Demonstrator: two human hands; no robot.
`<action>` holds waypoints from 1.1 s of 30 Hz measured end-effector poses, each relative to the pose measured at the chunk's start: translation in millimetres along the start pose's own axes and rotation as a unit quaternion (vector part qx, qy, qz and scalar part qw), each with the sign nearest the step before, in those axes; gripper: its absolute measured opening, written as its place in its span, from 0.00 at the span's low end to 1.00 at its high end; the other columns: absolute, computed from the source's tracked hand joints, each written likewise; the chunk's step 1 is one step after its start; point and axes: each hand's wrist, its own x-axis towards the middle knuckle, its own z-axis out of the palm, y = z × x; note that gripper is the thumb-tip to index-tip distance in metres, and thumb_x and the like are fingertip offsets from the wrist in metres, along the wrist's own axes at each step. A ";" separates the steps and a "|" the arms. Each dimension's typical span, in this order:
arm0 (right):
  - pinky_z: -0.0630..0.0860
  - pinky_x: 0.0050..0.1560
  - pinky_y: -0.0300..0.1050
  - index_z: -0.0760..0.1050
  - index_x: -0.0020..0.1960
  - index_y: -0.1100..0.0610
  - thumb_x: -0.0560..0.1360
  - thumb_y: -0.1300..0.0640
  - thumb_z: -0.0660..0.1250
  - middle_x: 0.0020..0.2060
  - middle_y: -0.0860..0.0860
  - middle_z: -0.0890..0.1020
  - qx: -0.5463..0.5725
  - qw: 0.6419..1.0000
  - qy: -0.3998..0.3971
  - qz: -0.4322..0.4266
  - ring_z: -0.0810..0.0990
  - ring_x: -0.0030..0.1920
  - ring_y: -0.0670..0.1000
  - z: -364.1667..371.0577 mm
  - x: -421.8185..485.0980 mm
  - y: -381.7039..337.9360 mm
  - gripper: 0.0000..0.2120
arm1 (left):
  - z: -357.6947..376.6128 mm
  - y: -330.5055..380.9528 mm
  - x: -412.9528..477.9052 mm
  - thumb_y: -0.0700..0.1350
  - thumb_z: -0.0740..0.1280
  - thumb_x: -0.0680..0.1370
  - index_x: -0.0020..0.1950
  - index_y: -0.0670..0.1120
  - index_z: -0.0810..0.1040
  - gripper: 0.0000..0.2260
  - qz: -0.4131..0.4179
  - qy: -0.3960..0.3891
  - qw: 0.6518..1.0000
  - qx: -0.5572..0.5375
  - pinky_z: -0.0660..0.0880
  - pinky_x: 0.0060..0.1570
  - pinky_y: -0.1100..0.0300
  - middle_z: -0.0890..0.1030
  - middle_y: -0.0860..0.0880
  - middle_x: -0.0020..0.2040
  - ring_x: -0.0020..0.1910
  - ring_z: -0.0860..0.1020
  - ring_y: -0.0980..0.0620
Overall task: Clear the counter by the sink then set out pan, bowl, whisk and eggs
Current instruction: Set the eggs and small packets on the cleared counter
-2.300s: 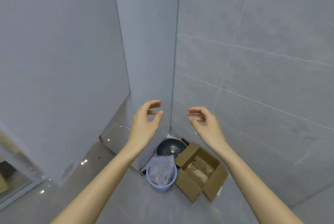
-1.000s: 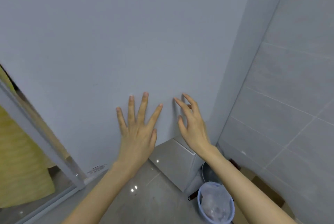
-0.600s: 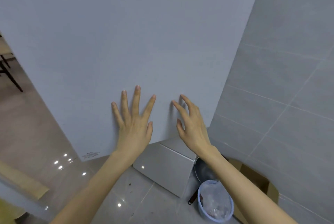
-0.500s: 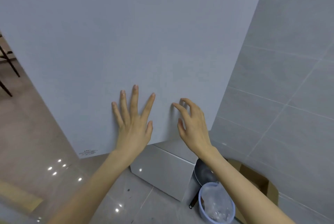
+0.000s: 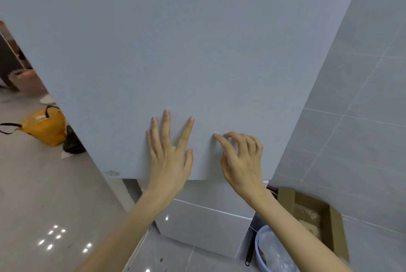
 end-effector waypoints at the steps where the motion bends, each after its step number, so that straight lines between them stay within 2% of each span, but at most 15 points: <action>1: 0.63 0.63 0.52 0.76 0.64 0.53 0.66 0.70 0.66 0.57 0.52 0.74 -0.009 1.000 -0.009 0.009 0.70 0.58 0.54 2.4 2.3 -0.8 0.28 | 5.3 -1.3 6.6 0.46 0.65 0.77 0.78 0.54 0.52 0.34 0.002 -0.004 1.000 -0.019 0.54 0.72 0.36 0.43 0.40 0.78 0.76 0.40 0.37; 5: 0.63 0.60 0.50 0.73 0.66 0.54 0.67 0.68 0.67 0.59 0.53 0.74 -0.013 0.997 -0.057 0.046 0.70 0.56 0.54 2.9 8.9 -0.7 0.28 | 20.7 0.0 28.7 0.45 0.64 0.77 0.78 0.55 0.49 0.34 -0.001 -0.026 0.996 -0.084 0.54 0.71 0.40 0.39 0.42 0.78 0.76 0.38 0.38; 11: 0.67 0.58 0.46 0.68 0.70 0.57 0.68 0.69 0.66 0.60 0.53 0.73 0.000 0.991 -0.123 0.062 0.71 0.57 0.53 -5.8 16.1 2.5 0.31 | 33.7 6.0 44.5 0.43 0.64 0.78 0.78 0.52 0.49 0.34 0.004 -0.037 0.987 -0.157 0.53 0.71 0.35 0.38 0.41 0.77 0.75 0.36 0.35; 14: 0.70 0.61 0.48 0.67 0.71 0.57 0.69 0.68 0.65 0.64 0.53 0.72 0.014 0.984 -0.162 0.069 0.72 0.60 0.54 -14.0 14.3 -4.7 0.30 | 28.0 2.8 42.6 0.44 0.63 0.78 0.78 0.53 0.49 0.33 0.008 -0.047 0.984 -0.173 0.52 0.72 0.41 0.37 0.44 0.78 0.75 0.36 0.36; 17: 0.68 0.66 0.47 0.67 0.70 0.56 0.72 0.66 0.65 0.67 0.52 0.70 0.042 0.978 -0.179 0.104 0.69 0.67 0.52 -25.2 5.0 -14.2 0.27 | 18.7 -0.4 38.0 0.45 0.62 0.79 0.78 0.55 0.48 0.32 0.024 -0.066 0.977 -0.200 0.52 0.72 0.47 0.38 0.48 0.78 0.76 0.40 0.40; 19: 0.69 0.65 0.45 0.67 0.70 0.53 0.75 0.64 0.64 0.68 0.50 0.71 0.052 0.971 -0.170 0.156 0.69 0.67 0.50 -36.5 -3.2 -22.4 0.24 | 10.9 -1.4 31.0 0.46 0.60 0.80 0.78 0.57 0.47 0.31 0.037 -0.088 0.967 -0.236 0.54 0.73 0.51 0.42 0.51 0.79 0.77 0.45 0.45; 21: 0.69 0.65 0.44 0.68 0.70 0.52 0.76 0.62 0.64 0.67 0.49 0.72 0.035 0.970 -0.154 0.185 0.70 0.66 0.49 -50.7 -11.7 -31.1 0.23 | 2.8 -1.9 22.2 0.46 0.59 0.80 0.78 0.57 0.49 0.29 0.047 -0.111 0.959 -0.258 0.60 0.72 0.50 0.53 0.52 0.78 0.77 0.54 0.49; 24: 0.66 0.64 0.39 0.69 0.69 0.52 0.76 0.62 0.64 0.65 0.48 0.73 0.002 0.966 -0.136 0.219 0.71 0.65 0.48 -75.8 -25.8 -43.8 0.22 | -7.9 2.8 11.3 0.47 0.59 0.80 0.77 0.55 0.54 0.26 0.058 -0.140 0.949 -0.275 0.65 0.66 0.52 0.63 0.52 0.75 0.72 0.63 0.49; 26: 0.66 0.64 0.39 0.70 0.68 0.52 0.75 0.63 0.64 0.65 0.48 0.74 -0.014 0.959 -0.118 0.258 0.71 0.65 0.48 -93.5 -36.7 -53.2 0.22 | -16.0 10.1 4.9 0.46 0.59 0.80 0.77 0.54 0.56 0.25 0.080 -0.164 0.940 -0.288 0.65 0.65 0.54 0.65 0.51 0.74 0.71 0.64 0.49; 30: 0.71 0.62 0.47 0.72 0.66 0.54 0.73 0.65 0.64 0.62 0.49 0.76 -0.046 0.943 -0.074 0.320 0.72 0.63 0.49 -136.3 -54.6 -65.1 0.22 | -30.4 39.2 -1.3 0.46 0.59 0.80 0.76 0.53 0.61 0.23 0.144 -0.202 0.910 -0.332 0.64 0.67 0.56 0.66 0.51 0.74 0.71 0.65 0.50; 33: 0.69 0.61 0.42 0.73 0.65 0.53 0.73 0.65 0.64 0.61 0.48 0.76 -0.088 0.928 -0.043 0.359 0.72 0.62 0.49 -176.1 -67.7 -69.0 0.21 | -41.7 71.7 -6.3 0.47 0.59 0.80 0.75 0.53 0.62 0.22 0.196 -0.226 0.880 -0.369 0.62 0.68 0.56 0.65 0.51 0.74 0.72 0.64 0.51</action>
